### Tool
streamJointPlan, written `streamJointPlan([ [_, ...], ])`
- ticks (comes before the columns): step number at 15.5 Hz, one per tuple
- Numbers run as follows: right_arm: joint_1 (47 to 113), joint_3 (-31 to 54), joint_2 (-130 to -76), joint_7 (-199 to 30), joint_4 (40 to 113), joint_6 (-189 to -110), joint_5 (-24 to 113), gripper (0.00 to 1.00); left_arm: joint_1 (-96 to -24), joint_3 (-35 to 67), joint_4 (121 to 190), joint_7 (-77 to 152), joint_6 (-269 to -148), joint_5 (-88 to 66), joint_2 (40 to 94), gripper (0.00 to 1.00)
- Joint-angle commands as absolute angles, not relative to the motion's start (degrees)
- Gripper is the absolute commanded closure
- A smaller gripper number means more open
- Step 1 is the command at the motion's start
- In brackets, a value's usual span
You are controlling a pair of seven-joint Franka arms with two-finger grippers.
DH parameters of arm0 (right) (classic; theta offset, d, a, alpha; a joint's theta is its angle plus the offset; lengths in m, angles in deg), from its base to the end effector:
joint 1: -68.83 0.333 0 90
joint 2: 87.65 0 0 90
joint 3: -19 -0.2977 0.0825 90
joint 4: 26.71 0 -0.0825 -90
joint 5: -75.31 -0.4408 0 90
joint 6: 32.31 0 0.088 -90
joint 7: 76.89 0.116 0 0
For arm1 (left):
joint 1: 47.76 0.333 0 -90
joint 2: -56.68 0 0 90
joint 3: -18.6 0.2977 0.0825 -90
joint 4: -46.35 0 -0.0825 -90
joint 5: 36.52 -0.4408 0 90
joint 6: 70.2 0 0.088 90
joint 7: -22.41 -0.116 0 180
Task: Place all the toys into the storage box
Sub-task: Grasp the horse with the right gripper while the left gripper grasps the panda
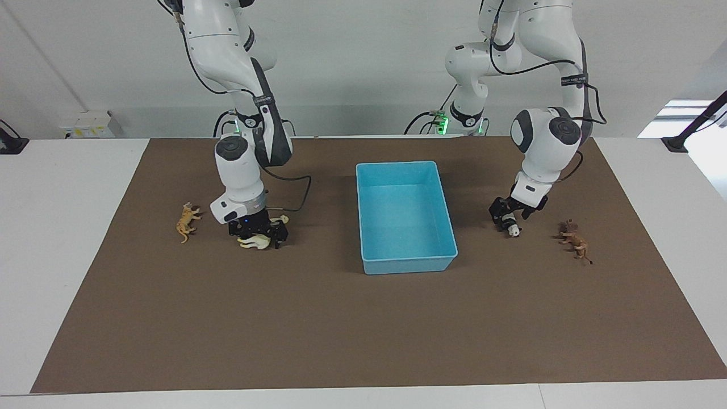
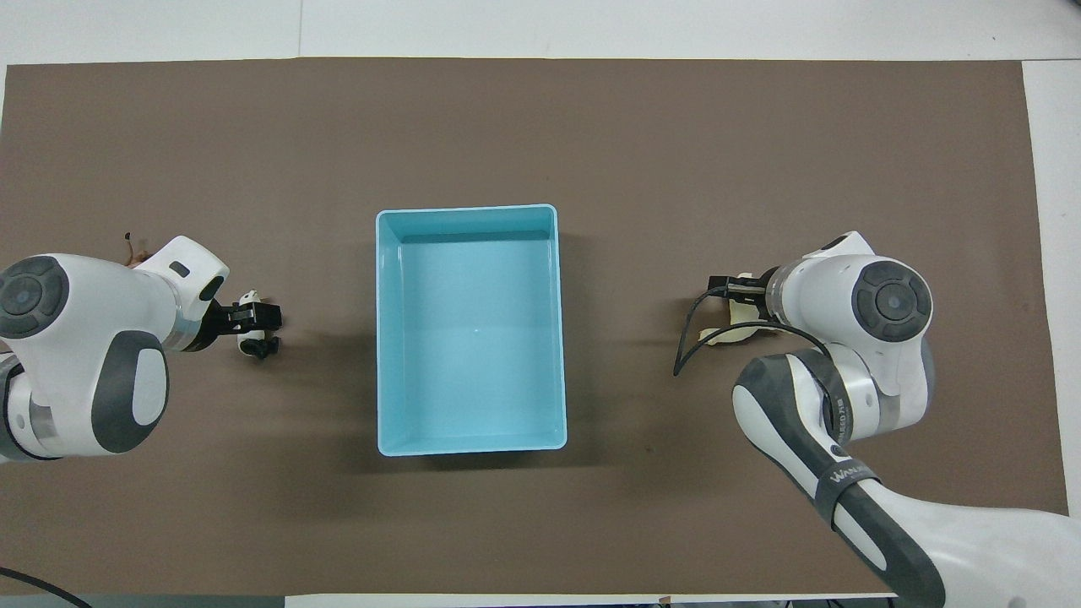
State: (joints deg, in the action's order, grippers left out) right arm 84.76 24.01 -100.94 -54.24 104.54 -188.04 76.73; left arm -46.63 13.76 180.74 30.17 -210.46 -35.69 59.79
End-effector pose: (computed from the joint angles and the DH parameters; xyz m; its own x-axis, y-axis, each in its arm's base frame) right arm 0.5702 0.1094 0.1964 0.9649 -0.1787 0.1925 -0.1736 -0.9839 -0.0430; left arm 0.5495 -0.0361 0.2450 0.9956 0.0821 0.0459 0.0813 -0.9965 0.0207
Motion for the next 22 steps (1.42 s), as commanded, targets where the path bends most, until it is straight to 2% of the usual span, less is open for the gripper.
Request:
streamJointPlan([
  [1, 85.27, 24.01, -101.27, -50.88, 104.33, -187.96, 76.89, 1.0, -46.53, 13.59, 182.31, 31.19, -212.32, -36.35, 59.23, 0.0],
  [4, 86.05, 24.01, -100.92, -50.61, 103.2, -185.78, 76.89, 1.0, -47.06, 13.59, 182.49, 31.46, -212.84, -36.35, 60.55, 0.0],
  [5, 86.06, 24.01, -100.4, -50.69, 102.15, -183.41, 76.89, 1.0, -47.06, 13.68, 182.49, 31.46, -212.76, -36.35, 60.55, 0.17],
  [6, 86.06, 24.01, -99.78, -50.87, 100.48, -180.43, 76.98, 1.0, -47.06, 13.68, 182.4, 31.37, -212.67, -36.35, 60.64, 0.41],
  [7, 86.06, 24.01, -99.43, -50.87, 98.9, -178.05, 76.89, 1.0, -47.06, 13.68, 182.32, 31.28, -212.5, -36.35, 60.64, 0.56],
  [8, 86.06, 24.01, -98.99, -51.13, 97.58, -176.03, 76.89, 1.0, -47.06, 13.68, 182.31, 31.2, -212.49, -36.35, 60.64, 0.68],
  [11, 86.06, 24.01, -98.29, -51.74, 94.85, -172.16, 76.98, 1.0, -47.06, 13.68, 182.05, 31.2, -212.23, -36.35, 60.64, 0.84],
  [14, 85.36, 24.1, -97.93, -55.52, 91.6, -167.41, 76.98, 1.0, -47.06, 13.68, 179.34, 31.46, -210.31, -36.35, 61.08, 0.87],
  [18, 84.04, 24.28, -97.4, -57.81, 84.67, -159.33, 76.98, 1.0, -47.5, 13.16, 169.24, 34.78, -196.36, -36.35, 61.08, 0.87],
  [22, 83.42, 24.45, -97.23, -57.9, 77.11, -150.19, 76.89, 1.0, -54.42, 12.8, 160.98, 52.58, -188.6, -35.56, 60.73, 0.87],
])
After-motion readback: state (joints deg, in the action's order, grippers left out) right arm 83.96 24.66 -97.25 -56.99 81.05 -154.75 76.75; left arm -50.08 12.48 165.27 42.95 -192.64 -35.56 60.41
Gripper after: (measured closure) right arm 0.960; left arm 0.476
